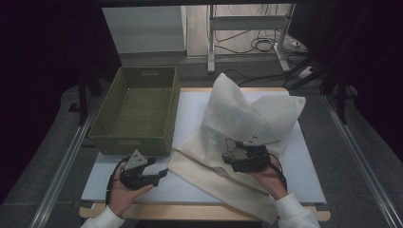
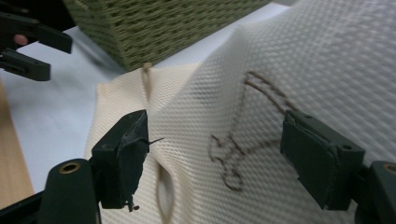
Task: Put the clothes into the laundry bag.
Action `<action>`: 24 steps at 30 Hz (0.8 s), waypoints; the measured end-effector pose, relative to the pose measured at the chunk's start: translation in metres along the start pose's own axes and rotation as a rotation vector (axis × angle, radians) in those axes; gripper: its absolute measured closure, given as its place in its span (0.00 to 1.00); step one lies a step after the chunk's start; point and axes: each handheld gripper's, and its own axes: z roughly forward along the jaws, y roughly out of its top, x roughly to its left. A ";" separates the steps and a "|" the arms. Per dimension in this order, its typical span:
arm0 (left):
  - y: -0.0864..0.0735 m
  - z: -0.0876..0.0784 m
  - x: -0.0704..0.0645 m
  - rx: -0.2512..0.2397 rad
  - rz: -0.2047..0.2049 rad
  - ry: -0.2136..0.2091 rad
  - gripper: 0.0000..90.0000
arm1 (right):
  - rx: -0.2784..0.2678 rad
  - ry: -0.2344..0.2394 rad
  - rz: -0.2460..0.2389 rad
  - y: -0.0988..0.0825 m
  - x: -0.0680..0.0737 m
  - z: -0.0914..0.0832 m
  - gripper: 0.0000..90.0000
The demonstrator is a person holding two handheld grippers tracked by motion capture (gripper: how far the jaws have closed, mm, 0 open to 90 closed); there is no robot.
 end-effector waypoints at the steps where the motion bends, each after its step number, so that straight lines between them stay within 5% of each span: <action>1: 0.000 -0.001 0.000 -0.002 -0.001 0.004 0.36 | -0.008 -0.010 0.005 -0.002 -0.002 -0.003 0.27; 9: 0.000 -0.002 0.005 -0.014 -0.001 0.033 0.36 | -0.066 -0.066 0.069 -0.026 -0.019 -0.034 0.27; 13: -0.001 -0.003 0.009 -0.014 -0.009 0.047 0.36 | -0.054 -0.106 0.104 -0.043 -0.028 -0.046 0.27; 18: -0.002 -0.001 0.011 -0.005 -0.013 0.054 0.36 | -0.046 -0.133 0.185 -0.065 -0.038 -0.055 0.26; 24: -0.002 0.002 0.012 0.002 -0.009 0.056 0.36 | -0.054 -0.150 0.210 -0.071 -0.044 -0.057 0.26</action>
